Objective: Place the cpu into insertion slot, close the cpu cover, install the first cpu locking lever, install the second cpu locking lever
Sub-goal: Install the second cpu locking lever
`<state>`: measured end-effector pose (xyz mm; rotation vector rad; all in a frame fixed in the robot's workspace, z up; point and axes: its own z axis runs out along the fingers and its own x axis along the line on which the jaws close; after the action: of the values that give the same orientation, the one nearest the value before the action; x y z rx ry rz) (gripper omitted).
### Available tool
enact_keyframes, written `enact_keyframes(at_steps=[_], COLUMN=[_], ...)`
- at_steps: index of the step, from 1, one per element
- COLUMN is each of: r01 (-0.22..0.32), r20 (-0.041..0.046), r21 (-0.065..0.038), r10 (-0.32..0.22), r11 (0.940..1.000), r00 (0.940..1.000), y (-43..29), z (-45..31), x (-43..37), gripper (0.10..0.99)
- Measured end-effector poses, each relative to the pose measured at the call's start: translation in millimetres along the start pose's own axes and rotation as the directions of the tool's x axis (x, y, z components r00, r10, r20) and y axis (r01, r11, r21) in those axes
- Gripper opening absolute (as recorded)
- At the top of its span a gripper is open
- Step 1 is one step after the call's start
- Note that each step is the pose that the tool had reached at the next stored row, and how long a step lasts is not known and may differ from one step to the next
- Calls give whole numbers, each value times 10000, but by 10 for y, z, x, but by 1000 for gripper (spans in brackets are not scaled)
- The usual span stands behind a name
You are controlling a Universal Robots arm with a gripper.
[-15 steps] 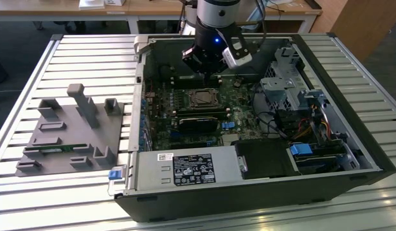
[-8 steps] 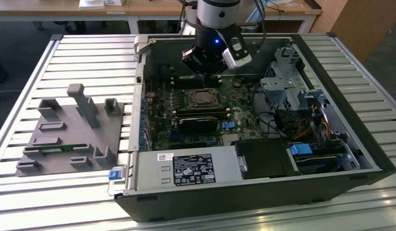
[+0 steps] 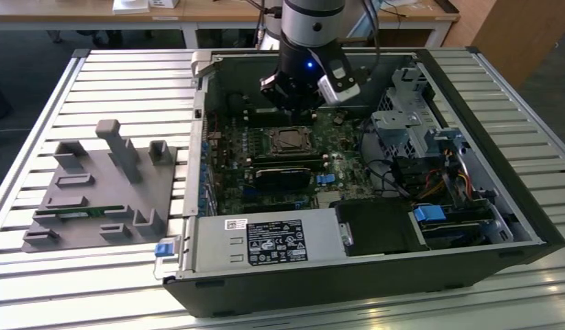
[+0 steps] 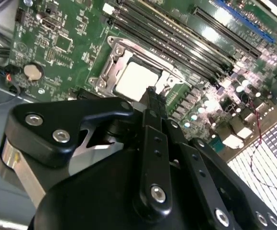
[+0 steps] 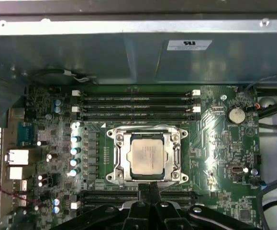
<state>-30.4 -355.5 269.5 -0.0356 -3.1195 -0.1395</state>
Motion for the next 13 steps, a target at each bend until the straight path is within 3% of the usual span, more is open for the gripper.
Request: enact_keyframes(at_steps=[3, 8, 13], r01=[1, 1, 1], r20=[-1, -2, -1], r21=[-1, 0, -3], r10=[-1, -1, -1], r11=[10000, 10000, 10000], r00=[10000, 10000, 10000], y=[-7, -28, -118], z=[43, 50, 42], x=[-2, 0, 0], gripper=[106, 106, 106])
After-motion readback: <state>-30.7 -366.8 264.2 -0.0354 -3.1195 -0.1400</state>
